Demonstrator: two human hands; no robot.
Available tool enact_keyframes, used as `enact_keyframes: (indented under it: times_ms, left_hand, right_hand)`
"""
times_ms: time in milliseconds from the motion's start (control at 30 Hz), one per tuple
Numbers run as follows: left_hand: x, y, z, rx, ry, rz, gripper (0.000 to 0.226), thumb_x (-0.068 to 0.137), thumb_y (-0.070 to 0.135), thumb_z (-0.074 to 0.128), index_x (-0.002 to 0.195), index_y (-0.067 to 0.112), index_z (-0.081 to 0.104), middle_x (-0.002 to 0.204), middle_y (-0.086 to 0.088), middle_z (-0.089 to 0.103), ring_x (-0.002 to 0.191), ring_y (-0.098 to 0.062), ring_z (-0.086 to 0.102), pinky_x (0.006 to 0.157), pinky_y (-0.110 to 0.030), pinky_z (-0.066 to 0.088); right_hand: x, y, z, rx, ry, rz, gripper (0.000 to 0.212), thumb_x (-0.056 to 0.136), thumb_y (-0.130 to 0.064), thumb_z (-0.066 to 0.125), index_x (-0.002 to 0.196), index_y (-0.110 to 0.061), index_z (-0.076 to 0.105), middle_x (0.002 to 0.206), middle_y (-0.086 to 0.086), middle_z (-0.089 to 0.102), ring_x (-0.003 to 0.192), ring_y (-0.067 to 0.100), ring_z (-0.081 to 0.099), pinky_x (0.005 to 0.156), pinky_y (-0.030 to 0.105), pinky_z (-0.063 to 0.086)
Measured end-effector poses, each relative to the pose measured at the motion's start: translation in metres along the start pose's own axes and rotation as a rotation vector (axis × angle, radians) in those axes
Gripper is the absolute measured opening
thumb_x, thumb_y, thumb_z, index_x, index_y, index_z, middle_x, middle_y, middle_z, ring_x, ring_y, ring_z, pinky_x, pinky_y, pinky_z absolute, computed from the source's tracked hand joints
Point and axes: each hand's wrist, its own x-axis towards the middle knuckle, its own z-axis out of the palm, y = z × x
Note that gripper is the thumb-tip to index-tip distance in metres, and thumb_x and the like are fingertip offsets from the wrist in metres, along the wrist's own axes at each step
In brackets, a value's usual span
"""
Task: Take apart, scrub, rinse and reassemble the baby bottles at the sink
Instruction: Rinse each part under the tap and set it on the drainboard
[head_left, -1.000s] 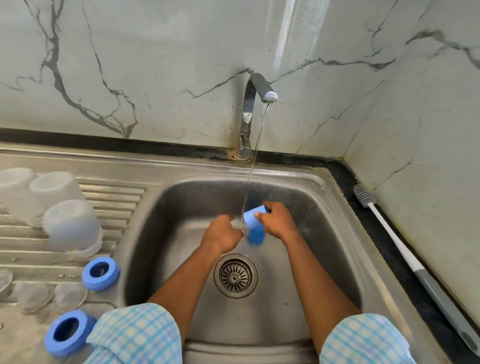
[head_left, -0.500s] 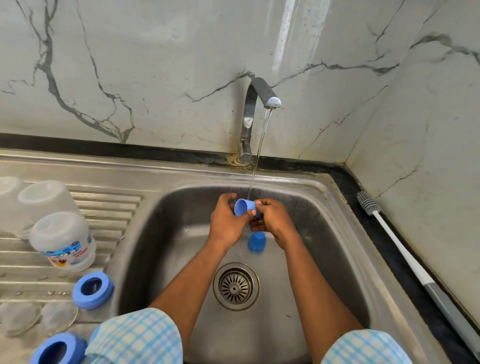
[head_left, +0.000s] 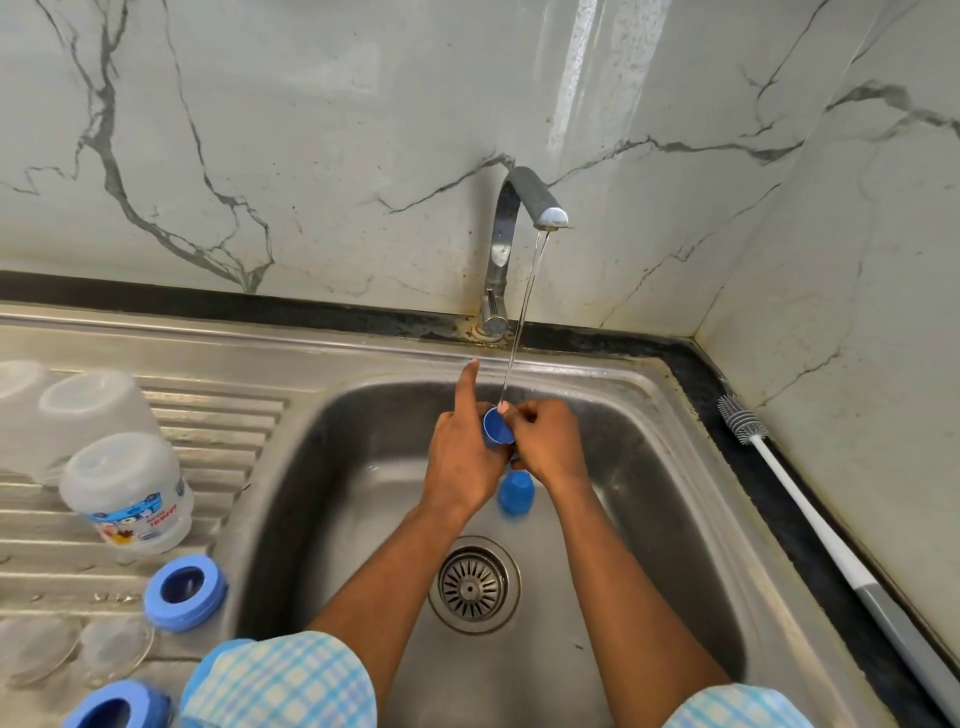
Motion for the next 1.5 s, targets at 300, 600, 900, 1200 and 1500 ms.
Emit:
enact_keyframes:
  times_ms: [300, 600, 900, 1200, 1500]
  left_hand:
    - [-0.001, 0.008, -0.004, 0.052, 0.010, -0.066, 0.104, 0.079, 0.018, 0.083, 0.156, 0.033, 0.013, 0.106, 0.007, 0.066, 0.098, -0.009, 0.062, 0.085, -0.019, 0.049]
    - [0.002, 0.014, -0.010, -1.070, -0.069, -0.919, 0.033, 0.101, 0.018, 0.055, 0.129, 0.002, 0.054, 0.108, -0.022, 0.066, 0.087, -0.027, 0.070, 0.068, -0.031, 0.062]
    - [0.001, 0.022, -0.011, -1.035, -0.146, -0.845, 0.030, 0.095, 0.019, 0.064, 0.115, -0.004, 0.063, 0.093, -0.017, 0.071, 0.088, -0.024, 0.069, 0.084, -0.031, 0.058]
    - [0.006, 0.017, -0.028, -0.932, -0.184, -0.705, 0.027, 0.092, 0.015, 0.067, 0.115, 0.001, 0.065, 0.103, -0.017, 0.074, 0.088, -0.021, 0.073, 0.075, -0.027, 0.061]
    - [0.006, 0.018, -0.032, -0.990, -0.119, -0.748, 0.034, 0.094, 0.022, 0.065, 0.114, -0.005, 0.065, 0.098, -0.020, 0.073, 0.083, -0.022, 0.073, 0.073, -0.028, 0.062]
  right_hand:
    - [0.001, -0.004, -0.016, 0.080, -0.185, 0.058, 0.018, 0.098, -0.012, 0.057, 0.113, -0.009, 0.068, 0.088, 0.006, 0.070, 0.075, 0.017, 0.071, 0.061, 0.020, 0.057]
    - [0.006, 0.001, -0.029, 0.272, -0.192, 0.003, 0.042, 0.088, 0.000, 0.066, 0.129, -0.010, 0.061, 0.118, 0.006, 0.064, 0.110, 0.019, 0.062, 0.094, 0.027, 0.052]
    - [0.010, 0.001, -0.015, 0.175, 0.040, -0.062, 0.027, 0.100, -0.021, 0.056, 0.121, -0.009, 0.068, 0.113, 0.006, 0.070, 0.097, 0.015, 0.065, 0.085, 0.026, 0.053]
    - [0.008, -0.003, -0.010, 0.334, 0.019, -0.004, 0.029, 0.083, -0.039, 0.076, 0.098, -0.018, 0.063, 0.094, -0.005, 0.067, 0.089, 0.011, 0.066, 0.077, 0.028, 0.058]
    - [0.006, -0.003, -0.007, 0.254, -0.070, -0.078, 0.025, 0.092, -0.034, 0.068, 0.110, -0.019, 0.061, 0.102, -0.005, 0.066, 0.093, 0.008, 0.064, 0.080, 0.026, 0.057]
